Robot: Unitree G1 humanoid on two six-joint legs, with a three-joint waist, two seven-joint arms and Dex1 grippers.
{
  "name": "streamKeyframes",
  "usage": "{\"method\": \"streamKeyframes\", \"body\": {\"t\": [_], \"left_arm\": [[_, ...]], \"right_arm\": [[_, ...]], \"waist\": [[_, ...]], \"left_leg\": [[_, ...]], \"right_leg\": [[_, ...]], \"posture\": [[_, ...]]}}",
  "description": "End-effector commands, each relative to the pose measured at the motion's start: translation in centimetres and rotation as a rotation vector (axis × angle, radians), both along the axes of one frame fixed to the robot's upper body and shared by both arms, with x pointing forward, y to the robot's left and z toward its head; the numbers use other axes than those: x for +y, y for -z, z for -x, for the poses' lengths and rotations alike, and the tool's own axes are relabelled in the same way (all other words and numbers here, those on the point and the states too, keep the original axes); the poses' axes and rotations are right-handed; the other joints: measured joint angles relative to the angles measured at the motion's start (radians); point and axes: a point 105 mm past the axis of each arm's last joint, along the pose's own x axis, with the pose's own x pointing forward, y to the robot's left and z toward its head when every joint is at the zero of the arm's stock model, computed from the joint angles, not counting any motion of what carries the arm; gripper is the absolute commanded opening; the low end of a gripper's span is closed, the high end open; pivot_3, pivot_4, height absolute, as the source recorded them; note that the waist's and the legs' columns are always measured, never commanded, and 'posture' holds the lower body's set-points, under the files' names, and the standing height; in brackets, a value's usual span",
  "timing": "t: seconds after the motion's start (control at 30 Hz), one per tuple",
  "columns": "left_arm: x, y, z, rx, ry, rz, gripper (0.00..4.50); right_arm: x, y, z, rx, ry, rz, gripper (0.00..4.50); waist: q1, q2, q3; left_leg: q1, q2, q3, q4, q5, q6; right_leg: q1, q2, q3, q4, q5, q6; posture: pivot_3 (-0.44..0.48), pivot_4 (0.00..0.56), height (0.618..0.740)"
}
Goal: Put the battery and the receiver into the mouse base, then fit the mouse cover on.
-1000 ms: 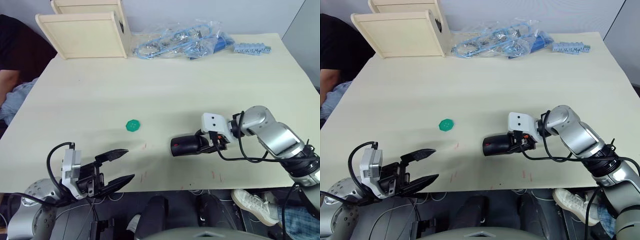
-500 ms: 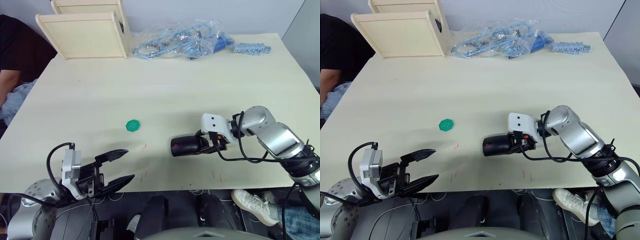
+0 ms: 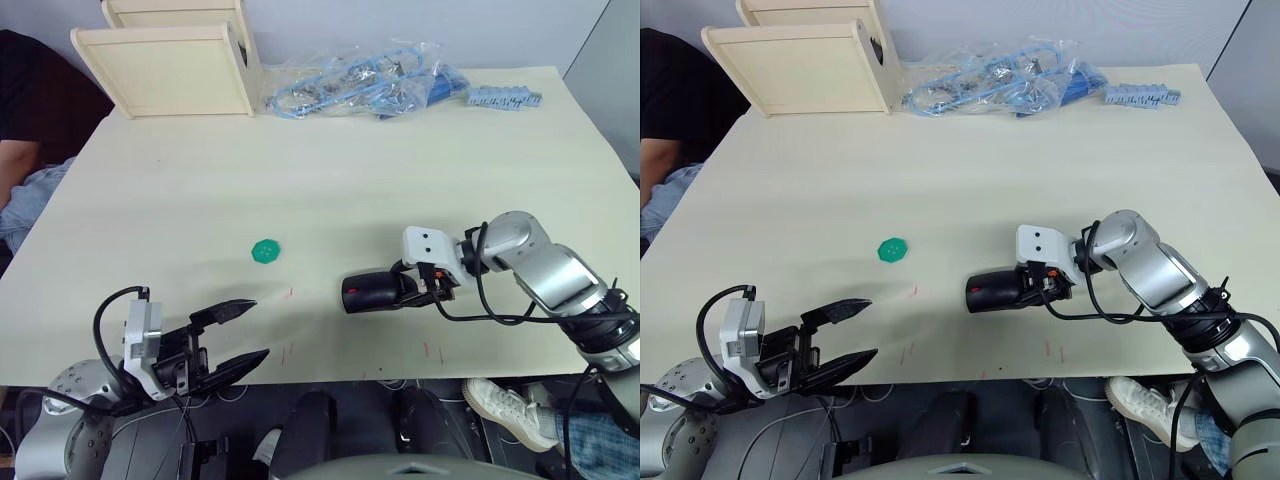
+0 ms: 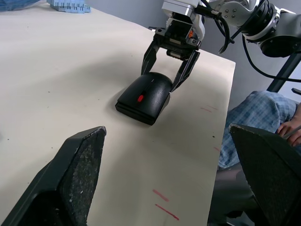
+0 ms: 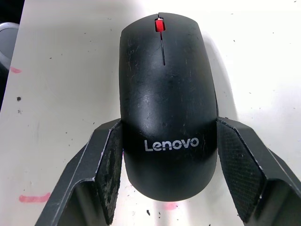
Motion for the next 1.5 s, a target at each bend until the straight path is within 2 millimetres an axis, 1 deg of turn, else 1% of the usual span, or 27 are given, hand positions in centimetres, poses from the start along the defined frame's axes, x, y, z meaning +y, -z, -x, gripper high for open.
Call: {"method": "streamKeyframes", "body": {"t": [0.03, 1.5], "left_arm": [[-0.29, -0.91, 0.23, -0.046, 0.010, -0.005, 4.50], [-0.34, -1.00, 0.46, -0.038, 0.000, -0.003, 4.50]], "right_arm": [[0.21, -0.68, 0.03, -0.022, -0.021, -0.001, 2.78], [0.58, -0.91, 0.34, -0.009, -0.037, -0.015, 2.78]], "waist": [[0.000, 0.000, 0.000], [0.000, 0.000, 0.000]], "left_leg": [[0.000, 0.000, 0.000, 0.000, 0.000, 0.000], [0.000, 0.000, 0.000, 0.000, 0.000, 0.000]], "right_leg": [[0.000, 0.000, 0.000, 0.000, 0.000, 0.000], [0.000, 0.000, 0.000, 0.000, 0.000, 0.000]], "posture": [[0.000, 0.150, 0.740], [0.000, 0.150, 0.740]]}}
